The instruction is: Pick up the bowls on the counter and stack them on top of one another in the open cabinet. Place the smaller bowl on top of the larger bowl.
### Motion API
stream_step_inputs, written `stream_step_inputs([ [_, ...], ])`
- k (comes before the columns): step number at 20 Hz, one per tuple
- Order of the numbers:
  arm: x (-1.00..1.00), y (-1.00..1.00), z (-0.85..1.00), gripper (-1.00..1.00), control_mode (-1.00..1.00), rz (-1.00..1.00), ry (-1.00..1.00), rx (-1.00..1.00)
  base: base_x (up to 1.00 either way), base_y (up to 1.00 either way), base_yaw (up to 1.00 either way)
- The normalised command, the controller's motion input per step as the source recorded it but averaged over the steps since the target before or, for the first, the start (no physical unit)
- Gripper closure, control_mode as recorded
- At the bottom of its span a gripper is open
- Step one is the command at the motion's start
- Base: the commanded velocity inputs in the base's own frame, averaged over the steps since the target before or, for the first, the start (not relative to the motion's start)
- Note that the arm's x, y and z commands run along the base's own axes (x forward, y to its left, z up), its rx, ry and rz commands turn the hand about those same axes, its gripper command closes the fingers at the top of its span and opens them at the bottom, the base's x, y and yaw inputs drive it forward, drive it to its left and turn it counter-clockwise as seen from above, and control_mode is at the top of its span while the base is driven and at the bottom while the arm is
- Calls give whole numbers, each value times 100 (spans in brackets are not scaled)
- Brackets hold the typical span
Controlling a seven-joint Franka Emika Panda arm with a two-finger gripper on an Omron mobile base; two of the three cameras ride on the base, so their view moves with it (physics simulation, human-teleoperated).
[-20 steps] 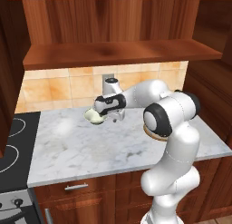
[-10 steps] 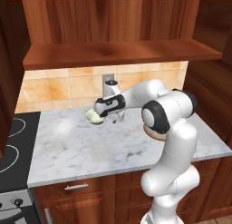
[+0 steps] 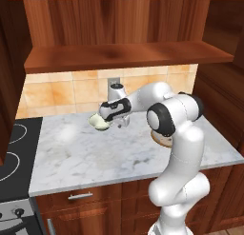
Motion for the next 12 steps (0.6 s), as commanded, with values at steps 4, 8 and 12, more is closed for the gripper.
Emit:
stream_step_inputs([
  [4, 19, 0, -9, -100, -100, -1, 0, 0, 0, 0, 0],
  [8, 18, 0, -9, -100, -100, 0, 0, 0, 0, 0, 0],
  [12, 17, 0, -9, -100, -100, 0, 0, 1, 0, 0, 0],
])
